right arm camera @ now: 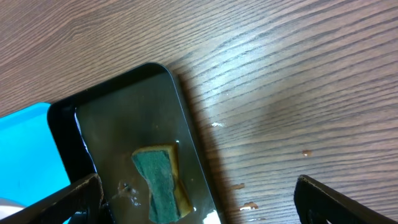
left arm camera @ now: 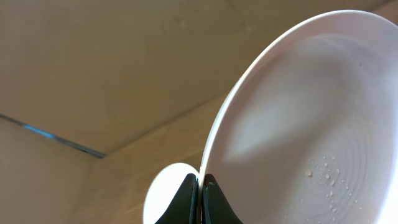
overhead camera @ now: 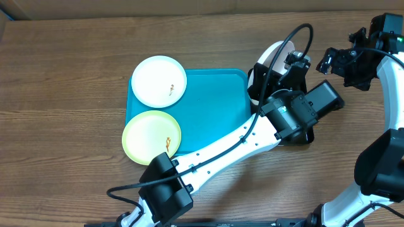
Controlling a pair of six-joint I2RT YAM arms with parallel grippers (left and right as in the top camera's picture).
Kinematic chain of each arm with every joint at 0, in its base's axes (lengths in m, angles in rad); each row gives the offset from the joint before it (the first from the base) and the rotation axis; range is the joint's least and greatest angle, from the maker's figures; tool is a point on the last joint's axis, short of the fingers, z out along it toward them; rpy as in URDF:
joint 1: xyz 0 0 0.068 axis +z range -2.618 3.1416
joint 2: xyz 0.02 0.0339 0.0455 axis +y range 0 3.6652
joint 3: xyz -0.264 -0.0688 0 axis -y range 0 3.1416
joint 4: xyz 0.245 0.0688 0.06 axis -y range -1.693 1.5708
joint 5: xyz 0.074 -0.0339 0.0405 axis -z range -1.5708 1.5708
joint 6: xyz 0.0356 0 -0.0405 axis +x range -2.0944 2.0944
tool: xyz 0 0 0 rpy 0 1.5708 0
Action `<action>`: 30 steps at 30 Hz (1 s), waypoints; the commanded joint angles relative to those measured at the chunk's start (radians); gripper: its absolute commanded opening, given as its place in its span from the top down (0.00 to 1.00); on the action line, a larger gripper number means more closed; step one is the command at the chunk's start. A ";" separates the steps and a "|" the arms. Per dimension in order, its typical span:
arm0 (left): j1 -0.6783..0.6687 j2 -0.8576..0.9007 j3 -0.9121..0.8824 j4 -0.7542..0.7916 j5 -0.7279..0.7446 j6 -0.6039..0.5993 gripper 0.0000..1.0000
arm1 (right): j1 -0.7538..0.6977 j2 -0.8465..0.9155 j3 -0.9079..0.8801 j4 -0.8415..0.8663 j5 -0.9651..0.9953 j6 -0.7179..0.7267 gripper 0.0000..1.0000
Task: Clean dirty plates on tray and stack at the side
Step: 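Lift the white plate with the left gripper and carry it leftward, then lower the white plate onto the table left of the tray and release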
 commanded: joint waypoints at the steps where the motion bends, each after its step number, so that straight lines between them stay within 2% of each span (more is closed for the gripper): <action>1: 0.049 0.014 0.010 -0.007 0.155 -0.069 0.96 | 0.003 -0.007 0.010 0.003 0.007 0.004 0.00; 8: 0.206 0.014 0.010 -0.063 0.610 -0.174 0.96 | 0.003 -0.007 0.010 0.003 0.007 0.004 0.00; 13: 0.412 0.014 0.011 -0.109 1.094 -0.194 0.96 | 0.003 -0.007 0.010 0.003 0.007 0.004 0.00; 18: 0.679 0.014 0.011 -0.181 1.482 -0.193 0.96 | 0.003 -0.007 0.010 0.003 0.007 0.004 0.00; 21: 0.848 0.014 0.011 -0.252 1.573 -0.189 0.96 | 0.003 -0.007 0.010 0.003 0.007 0.004 0.00; 25: 1.070 0.014 0.010 -0.369 1.582 -0.154 0.96 | 0.003 -0.007 0.010 0.003 0.007 0.004 0.00; 28: 1.229 0.014 0.010 -0.442 1.546 -0.103 0.96 | 0.003 -0.007 0.010 0.003 0.007 0.004 0.00; 30: 1.331 0.014 0.010 -0.488 1.462 -0.101 0.96 | 0.003 -0.007 0.010 0.003 0.007 0.003 0.00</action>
